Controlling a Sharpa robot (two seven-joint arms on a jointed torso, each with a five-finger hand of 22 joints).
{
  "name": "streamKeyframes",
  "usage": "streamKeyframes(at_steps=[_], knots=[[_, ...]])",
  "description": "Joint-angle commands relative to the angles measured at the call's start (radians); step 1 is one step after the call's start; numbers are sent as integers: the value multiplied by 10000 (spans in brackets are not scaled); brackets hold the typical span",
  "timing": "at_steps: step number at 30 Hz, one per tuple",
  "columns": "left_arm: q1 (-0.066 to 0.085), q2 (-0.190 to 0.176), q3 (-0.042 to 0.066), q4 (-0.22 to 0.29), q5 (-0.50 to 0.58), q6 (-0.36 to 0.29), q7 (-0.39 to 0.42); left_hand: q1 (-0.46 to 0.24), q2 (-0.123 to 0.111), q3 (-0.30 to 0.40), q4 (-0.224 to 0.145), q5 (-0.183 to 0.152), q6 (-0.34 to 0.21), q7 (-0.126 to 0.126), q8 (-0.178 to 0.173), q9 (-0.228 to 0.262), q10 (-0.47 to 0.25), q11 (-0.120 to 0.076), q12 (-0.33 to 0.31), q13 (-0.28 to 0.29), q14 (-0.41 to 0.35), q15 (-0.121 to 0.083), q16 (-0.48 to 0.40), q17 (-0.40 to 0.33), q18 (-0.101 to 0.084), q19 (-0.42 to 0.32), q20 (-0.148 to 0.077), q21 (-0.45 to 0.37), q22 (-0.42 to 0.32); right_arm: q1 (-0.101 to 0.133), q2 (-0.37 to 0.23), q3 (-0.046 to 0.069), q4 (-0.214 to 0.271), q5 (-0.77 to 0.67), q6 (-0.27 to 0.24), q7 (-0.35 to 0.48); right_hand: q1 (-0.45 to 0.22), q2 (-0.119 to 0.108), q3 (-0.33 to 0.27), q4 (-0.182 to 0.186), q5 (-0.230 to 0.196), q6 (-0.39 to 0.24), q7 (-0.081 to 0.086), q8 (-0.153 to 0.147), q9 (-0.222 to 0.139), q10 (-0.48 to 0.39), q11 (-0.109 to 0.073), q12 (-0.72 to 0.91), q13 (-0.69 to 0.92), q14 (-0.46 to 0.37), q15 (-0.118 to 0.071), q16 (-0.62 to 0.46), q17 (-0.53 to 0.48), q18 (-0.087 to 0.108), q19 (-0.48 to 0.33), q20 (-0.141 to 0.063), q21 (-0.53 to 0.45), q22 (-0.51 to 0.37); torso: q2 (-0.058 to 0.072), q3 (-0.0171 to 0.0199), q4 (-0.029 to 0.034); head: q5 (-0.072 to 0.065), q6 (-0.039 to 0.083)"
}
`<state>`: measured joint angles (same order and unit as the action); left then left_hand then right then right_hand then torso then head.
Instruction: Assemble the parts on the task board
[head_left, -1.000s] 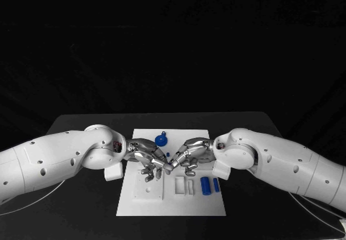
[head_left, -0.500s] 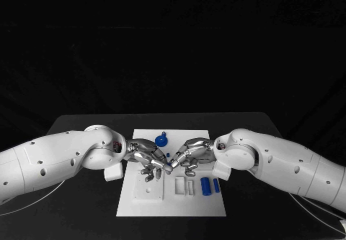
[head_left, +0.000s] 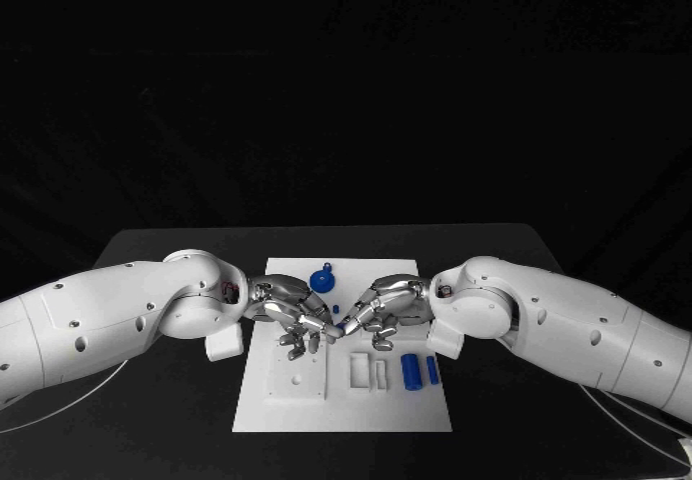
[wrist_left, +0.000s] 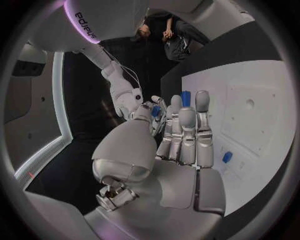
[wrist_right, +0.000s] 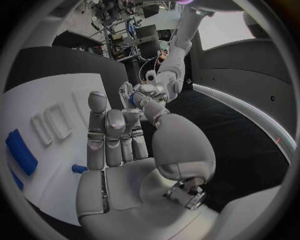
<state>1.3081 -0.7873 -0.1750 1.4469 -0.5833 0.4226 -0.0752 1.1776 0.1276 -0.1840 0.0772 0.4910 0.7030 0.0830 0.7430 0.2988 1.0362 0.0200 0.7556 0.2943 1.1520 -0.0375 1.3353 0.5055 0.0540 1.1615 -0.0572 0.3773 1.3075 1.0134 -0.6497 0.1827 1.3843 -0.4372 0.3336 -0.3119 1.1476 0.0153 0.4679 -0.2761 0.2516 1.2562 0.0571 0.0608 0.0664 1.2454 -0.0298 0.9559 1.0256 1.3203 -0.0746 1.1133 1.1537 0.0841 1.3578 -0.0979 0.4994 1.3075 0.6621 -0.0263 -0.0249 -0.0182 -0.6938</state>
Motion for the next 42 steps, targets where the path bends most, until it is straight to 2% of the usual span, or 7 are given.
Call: streamKeyframes(at_steps=[1,14,17,21,30,37,42], knots=[[0,10,5,16,219,-131,261,-20,39,14,50,16,-60,-18,-85,12,-57,7,44,-10,12,-45,45,8,-70,3,-35,-66,163,-10,29,0,-16,12,50,115,25,96,28,30,60,52,0,30,9,67,-13,62,10,85,-15,42,10,-62,-61,9,54,333,-3,3,0,-3,-12],[0,26,5,7,290,-103,270,31,146,87,83,39,-159,35,-400,-74,-125,42,2,-56,-27,-18,61,9,-51,-16,-8,-77,164,-45,119,-1,-107,7,27,109,25,90,34,28,88,57,-1,31,10,76,-15,66,20,93,-15,58,28,-64,-59,9,94,338,-3,4,-4,-10,-33],[0,26,5,6,301,-69,276,156,280,205,15,83,-137,16,-429,-90,-123,31,-26,-76,-37,-30,64,9,-53,-23,-12,-80,164,-51,121,-1,-113,6,20,112,25,90,34,28,88,57,-1,31,10,76,-15,66,20,93,-15,58,28,-64,-59,9,94,338,-2,6,-5,-8,-33],[0,26,5,1,341,-42,289,563,644,577,-290,126,-99,-25,-441,-98,-98,8,-104,-127,-54,-54,73,11,-70,-37,-35,-76,171,-56,121,-1,-116,5,17,117,25,90,34,28,88,57,-1,31,10,76,-15,66,20,93,-15,58,28,-64,-59,9,94,338,-1,4,-5,-18,-30],[0,24,5,-15,463,-17,314,943,1127,1247,-889,162,-190,-23,-294,15,9,6,-262,-228,-73,-58,89,9,-76,-76,-49,-37,182,-63,114,-1,-124,-5,16,117,21,87,36,31,109,52,1,28,9,73,-14,59,19,91,-14,56,28,-61,-63,11,99,336,-5,3,0,-37,-30],[0,24,5,-20,568,-8,321,688,1331,1656,-1162,199,-263,12,-176,127,52,15,-303,-243,-80,-43,104,4,-54,-108,-37,35,185,-64,122,-1,-124,-35,20,116,21,87,36,31,109,52,1,28,9,73,-14,59,19,91,-14,56,28,-61,-63,11,99,336,-3,-2,3,-41,-31],[0,29,5,-20,670,-7,325,575,1382,1756,-1158,215,-241,12,-180,136,58,24,-294,-235,-88,-36,107,1,-47,-125,-27,48,178,-65,144,-1,-137,-77,-6,122,21,87,36,31,109,52,1,28,9,73,-14,59,19,91,-14,56,28,-61,-63,11,99,336,-3,-3,9,-41,-38]])
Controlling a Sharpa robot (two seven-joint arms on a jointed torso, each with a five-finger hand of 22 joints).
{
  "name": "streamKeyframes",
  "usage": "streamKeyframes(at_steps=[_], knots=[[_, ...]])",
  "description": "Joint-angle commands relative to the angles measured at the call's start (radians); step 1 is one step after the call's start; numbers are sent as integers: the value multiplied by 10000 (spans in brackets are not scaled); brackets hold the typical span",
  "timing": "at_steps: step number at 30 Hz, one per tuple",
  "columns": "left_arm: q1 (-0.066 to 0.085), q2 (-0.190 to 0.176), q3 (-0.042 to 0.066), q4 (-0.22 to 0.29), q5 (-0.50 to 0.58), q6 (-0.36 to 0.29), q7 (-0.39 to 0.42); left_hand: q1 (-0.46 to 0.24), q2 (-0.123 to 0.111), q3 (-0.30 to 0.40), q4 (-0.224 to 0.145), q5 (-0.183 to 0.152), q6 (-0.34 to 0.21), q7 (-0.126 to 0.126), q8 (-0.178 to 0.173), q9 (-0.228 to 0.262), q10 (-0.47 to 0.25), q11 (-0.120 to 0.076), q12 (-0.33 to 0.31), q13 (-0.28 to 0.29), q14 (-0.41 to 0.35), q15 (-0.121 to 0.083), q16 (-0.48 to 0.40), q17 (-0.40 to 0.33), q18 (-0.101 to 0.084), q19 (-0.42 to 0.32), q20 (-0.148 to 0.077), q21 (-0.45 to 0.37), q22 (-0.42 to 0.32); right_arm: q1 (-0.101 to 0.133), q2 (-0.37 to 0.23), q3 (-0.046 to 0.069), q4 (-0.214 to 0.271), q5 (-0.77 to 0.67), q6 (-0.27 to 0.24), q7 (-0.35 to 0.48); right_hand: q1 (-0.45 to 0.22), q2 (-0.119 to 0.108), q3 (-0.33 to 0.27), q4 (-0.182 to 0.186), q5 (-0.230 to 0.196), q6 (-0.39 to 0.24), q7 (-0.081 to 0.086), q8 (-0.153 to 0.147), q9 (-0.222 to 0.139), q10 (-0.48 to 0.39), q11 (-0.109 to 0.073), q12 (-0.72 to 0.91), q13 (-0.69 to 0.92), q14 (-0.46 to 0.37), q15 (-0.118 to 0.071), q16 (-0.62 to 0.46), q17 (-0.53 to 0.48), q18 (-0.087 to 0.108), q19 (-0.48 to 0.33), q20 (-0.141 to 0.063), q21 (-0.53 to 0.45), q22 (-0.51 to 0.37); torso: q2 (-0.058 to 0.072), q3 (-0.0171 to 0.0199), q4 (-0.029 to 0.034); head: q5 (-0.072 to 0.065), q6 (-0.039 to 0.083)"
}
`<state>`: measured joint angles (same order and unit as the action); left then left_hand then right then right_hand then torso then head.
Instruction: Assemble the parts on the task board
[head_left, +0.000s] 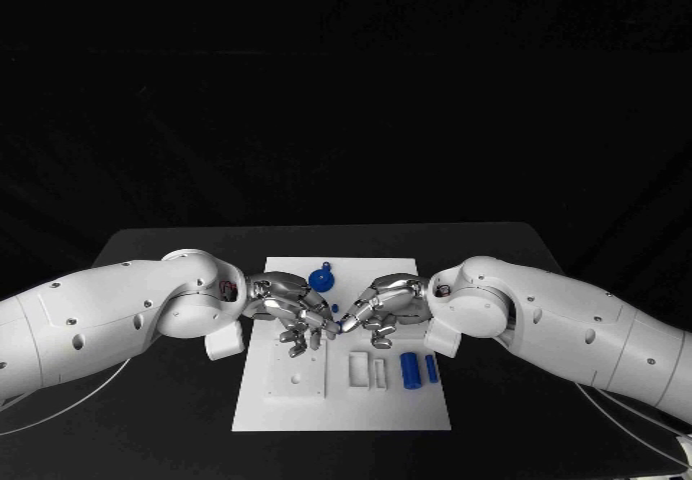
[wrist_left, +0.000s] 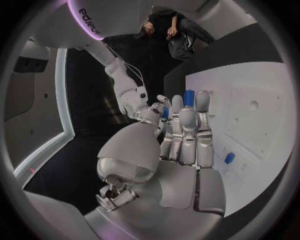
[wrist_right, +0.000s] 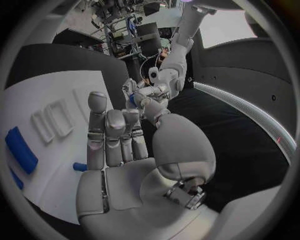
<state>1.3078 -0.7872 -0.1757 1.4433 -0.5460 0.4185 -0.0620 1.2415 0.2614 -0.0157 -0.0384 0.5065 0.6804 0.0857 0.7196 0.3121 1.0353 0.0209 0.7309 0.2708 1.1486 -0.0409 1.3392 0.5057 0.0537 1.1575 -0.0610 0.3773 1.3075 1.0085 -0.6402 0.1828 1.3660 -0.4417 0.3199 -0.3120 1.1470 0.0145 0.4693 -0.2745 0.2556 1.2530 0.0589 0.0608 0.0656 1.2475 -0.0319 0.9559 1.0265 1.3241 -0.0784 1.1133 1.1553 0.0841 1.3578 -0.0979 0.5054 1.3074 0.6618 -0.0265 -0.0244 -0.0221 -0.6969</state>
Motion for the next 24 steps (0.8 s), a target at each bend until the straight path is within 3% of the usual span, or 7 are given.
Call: streamKeyframes(at_steps=[1,9,24], knots=[[3,30,12,16,319,42,194,-101,34,104,-4,71,-13,-13,46,4,63,17,-49,1,-53,0,72,-2,-41,-87,12,56,177,-18,56,-1,41,-40,124,124,28,95,22,14,69,83,-17,28,17,51,8,59,9,53,24,57,12,-61,-64,10,40,337,0,0,3,1,-13],[3,30,12,18,384,65,190,-244,97,450,-3,206,28,1,-14,4,51,27,-48,12,-82,8,87,-7,-34,-119,19,82,175,-49,89,-3,5,-98,47,131,28,95,22,14,69,83,-17,28,17,51,8,59,9,53,24,57,12,-61,-64,10,40,337,-1,4,-4,7,-37],[3,30,12,25,436,-35,159,-596,-323,-5,77,214,-275,144,-405,-427,-415,158,-193,-38,-135,112,86,-23,31,-104,107,38,149,-68,110,-5,-53,-122,-12,141,28,95,22,14,69,83,-17,28,17,51,8,59,9,53,24,57,12,-61,-64,10,40,337,2,8,-5,-9,-46]])
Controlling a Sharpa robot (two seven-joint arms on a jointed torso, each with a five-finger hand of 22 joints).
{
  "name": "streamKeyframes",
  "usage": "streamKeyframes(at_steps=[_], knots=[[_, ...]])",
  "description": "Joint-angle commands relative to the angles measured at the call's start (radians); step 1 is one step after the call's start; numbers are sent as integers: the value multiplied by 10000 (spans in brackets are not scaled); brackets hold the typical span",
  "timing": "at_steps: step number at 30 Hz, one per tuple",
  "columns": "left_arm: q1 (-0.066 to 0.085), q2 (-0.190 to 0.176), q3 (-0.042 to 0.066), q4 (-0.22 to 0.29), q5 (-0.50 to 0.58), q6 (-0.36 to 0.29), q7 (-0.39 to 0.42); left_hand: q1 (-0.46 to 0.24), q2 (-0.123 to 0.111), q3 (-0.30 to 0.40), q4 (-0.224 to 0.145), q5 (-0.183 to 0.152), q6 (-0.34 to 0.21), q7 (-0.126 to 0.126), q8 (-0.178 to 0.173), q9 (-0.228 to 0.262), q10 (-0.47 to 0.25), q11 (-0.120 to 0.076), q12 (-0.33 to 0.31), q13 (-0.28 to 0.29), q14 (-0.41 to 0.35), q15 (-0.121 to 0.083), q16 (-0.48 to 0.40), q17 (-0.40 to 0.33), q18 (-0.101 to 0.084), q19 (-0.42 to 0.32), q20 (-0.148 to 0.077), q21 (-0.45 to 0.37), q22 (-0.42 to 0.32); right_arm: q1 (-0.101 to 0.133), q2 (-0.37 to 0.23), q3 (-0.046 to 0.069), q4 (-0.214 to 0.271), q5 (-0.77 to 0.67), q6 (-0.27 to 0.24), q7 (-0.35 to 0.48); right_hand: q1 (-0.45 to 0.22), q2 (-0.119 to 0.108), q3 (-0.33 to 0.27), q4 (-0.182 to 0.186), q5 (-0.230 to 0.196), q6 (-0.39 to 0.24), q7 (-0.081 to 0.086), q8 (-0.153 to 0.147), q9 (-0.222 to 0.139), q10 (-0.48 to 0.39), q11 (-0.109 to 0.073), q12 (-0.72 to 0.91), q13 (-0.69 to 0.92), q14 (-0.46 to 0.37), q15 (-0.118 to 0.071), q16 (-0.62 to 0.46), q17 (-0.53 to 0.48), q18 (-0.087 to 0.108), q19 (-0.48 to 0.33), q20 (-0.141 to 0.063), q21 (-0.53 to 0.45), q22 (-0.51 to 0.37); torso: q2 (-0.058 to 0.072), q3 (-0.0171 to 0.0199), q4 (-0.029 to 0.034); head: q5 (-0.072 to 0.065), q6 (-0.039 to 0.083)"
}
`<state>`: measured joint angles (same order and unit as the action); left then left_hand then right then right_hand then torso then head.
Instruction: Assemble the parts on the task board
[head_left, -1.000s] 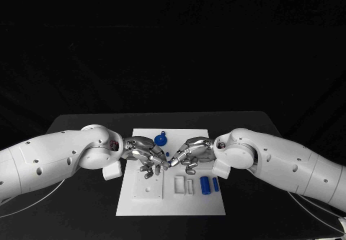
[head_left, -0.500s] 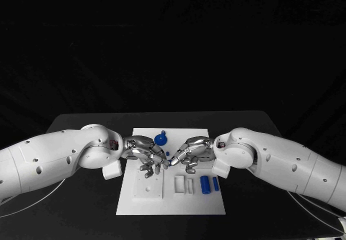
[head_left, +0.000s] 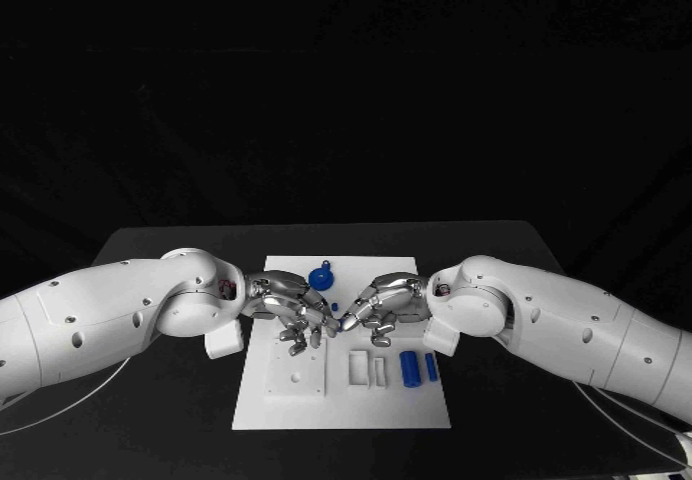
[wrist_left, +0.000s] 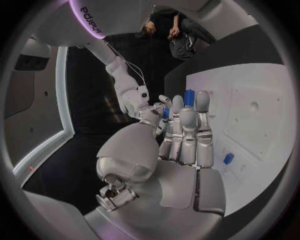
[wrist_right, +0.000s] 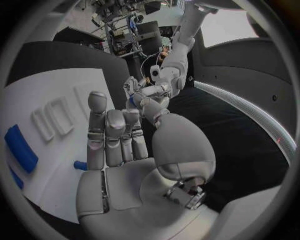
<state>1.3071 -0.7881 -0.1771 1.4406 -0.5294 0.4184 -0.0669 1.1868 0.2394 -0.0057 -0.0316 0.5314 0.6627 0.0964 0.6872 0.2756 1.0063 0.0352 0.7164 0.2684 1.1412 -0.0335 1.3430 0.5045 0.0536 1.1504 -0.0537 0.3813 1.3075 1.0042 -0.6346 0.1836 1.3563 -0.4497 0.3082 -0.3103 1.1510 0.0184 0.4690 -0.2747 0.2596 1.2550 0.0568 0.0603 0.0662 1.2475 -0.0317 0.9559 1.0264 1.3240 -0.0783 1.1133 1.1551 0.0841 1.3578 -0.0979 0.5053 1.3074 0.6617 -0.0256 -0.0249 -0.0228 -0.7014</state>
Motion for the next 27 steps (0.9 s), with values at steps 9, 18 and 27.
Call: streamKeyframes(at_steps=[9,18,27], knots=[[10,31,26,52,302,0,207,-13,62,-146,-85,211,-153,39,14,-301,-207,30,-68,-65,-106,49,73,-29,68,-24,66,-60,162,-29,59,-16,24,-43,90,119,0,47,39,10,34,61,7,34,11,44,7,48,11,49,23,49,11,-61,-72,11,58,337,2,-6,1,-14,1],[10,38,26,40,306,-14,164,-85,16,-59,-130,306,-180,56,51,-426,-171,38,-158,-132,-115,55,85,-46,67,-18,64,-57,168,-29,62,-18,26,-43,89,114,0,47,39,10,34,61,7,34,11,44,7,48,11,49,23,49,11,-61,-72,11,58,337,5,-5,-1,-11,-3],[10,50,25,32,307,-37,125,-120,56,-109,-21,-19,-135,50,67,-492,-136,37,-144,-129,-112,58,91,-54,67,-10,67,-60,163,-29,65,-25,21,-43,90,103,0,47,39,10,34,61,7,34,11,44,7,48,11,49,23,49,11,-61,-72,11,58,337,3,-4,0,-8,-9]])
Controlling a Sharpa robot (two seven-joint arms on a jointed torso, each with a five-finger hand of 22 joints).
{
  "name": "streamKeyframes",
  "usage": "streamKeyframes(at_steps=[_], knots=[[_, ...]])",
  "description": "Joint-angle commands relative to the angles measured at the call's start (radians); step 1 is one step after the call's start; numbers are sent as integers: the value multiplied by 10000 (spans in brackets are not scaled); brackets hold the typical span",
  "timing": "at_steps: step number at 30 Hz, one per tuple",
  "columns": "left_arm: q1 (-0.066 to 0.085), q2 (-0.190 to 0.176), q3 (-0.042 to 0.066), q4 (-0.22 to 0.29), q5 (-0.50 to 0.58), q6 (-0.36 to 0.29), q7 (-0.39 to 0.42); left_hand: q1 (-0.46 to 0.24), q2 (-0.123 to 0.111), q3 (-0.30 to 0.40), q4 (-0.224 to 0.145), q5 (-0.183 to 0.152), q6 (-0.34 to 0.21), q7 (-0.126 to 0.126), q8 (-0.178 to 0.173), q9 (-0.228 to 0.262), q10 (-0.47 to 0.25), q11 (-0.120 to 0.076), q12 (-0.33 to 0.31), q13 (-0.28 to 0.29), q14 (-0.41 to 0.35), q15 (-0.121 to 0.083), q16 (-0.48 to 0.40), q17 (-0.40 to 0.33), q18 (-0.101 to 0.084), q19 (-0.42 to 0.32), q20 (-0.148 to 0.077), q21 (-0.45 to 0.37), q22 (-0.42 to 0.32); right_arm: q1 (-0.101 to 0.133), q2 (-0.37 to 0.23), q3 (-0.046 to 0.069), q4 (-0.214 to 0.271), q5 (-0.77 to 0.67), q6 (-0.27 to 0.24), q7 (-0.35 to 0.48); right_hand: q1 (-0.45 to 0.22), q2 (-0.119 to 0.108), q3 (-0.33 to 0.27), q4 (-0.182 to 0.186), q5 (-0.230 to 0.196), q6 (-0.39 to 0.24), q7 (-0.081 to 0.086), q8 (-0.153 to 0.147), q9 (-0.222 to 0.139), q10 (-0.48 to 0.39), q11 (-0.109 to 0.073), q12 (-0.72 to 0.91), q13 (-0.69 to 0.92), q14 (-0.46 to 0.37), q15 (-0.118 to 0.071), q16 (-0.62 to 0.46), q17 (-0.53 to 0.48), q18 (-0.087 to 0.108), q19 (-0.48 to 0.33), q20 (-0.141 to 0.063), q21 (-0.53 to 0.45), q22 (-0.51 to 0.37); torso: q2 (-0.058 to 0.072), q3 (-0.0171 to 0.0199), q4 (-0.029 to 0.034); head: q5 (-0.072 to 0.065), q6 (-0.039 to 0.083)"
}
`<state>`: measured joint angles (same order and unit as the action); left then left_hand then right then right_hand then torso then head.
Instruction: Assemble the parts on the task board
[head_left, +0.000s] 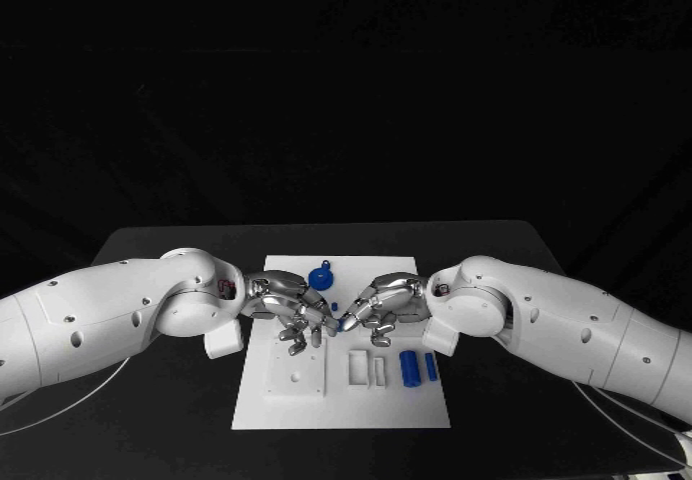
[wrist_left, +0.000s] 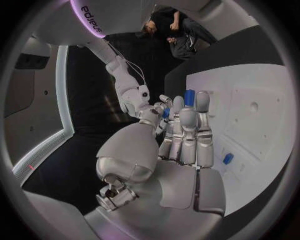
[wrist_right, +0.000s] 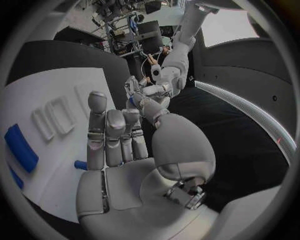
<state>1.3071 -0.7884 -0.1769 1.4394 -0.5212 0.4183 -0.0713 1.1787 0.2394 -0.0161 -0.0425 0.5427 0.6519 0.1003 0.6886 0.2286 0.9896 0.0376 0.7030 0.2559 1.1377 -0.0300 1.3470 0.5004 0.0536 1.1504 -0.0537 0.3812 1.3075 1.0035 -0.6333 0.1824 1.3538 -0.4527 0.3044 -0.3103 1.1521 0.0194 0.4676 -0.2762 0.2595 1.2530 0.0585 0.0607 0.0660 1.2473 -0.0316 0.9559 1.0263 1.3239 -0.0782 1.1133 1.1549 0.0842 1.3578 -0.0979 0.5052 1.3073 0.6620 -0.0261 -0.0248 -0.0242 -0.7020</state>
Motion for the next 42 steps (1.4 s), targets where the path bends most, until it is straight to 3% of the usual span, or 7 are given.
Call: streamKeyframes(at_steps=[1,9,17,34,42], knots=[[10,54,24,43,225,-34,167,-38,74,-3,100,-145,-14,7,56,-24,36,13,-7,-3,-78,22,51,-14,66,-9,67,-59,163,-22,53,-15,46,-13,126,103,-12,37,53,25,35,81,-11,30,13,46,6,48,11,51,22,49,12,-62,-71,11,58,338,-2,1,-3,3,-6],[11,85,24,26,225,-53,178,108,133,12,304,-165,138,-12,-29,-248,109,-2,-31,-19,-78,6,64,-26,49,-3,50,-65,170,-22,74,-21,33,-13,83,94,-9,36,65,28,27,83,-10,30,13,50,6,53,19,54,25,53,18,-62,-76,14,75,339,0,1,-3,-14,-38],[11,115,24,-2,241,-86,231,291,278,351,122,-70,276,-56,9,-300,327,-44,-201,-109,-54,-47,74,-25,20,-9,4,-40,176,-22,97,-33,30,-13,52,82,-9,36,65,28,27,83,-10,30,13,50,6,53,19,54,25,53,18,-62,-76,14,75,339,1,2,-3,-22,-46],[11,177,22,-37,383,-156,297,207,338,904,-232,254,372,-25,-14,-398,515,-44,-426,-158,-48,-52,78,-18,31,-52,-10,54,186,-22,216,-115,-39,-16,-68,74,-12,32,78,34,36,80,-8,31,13,49,8,63,32,49,25,47,14,-60,-83,14,68,335,-5,-5,0,-12,-65],[10,226,18,-58,597,-395,416,155,267,1171,-292,268,864,-92,-240,-526,913,-108,-689,-249,50,-108,56,-22,18,-33,-60,156,178,-24,280,-196,-73,-61,-249,38,-17,30,90,42,61,70,-6,28,12,41,10,58,32,41,24,33,2,-56,-92,14,43,329,-1,-5,5,-19,-82]])
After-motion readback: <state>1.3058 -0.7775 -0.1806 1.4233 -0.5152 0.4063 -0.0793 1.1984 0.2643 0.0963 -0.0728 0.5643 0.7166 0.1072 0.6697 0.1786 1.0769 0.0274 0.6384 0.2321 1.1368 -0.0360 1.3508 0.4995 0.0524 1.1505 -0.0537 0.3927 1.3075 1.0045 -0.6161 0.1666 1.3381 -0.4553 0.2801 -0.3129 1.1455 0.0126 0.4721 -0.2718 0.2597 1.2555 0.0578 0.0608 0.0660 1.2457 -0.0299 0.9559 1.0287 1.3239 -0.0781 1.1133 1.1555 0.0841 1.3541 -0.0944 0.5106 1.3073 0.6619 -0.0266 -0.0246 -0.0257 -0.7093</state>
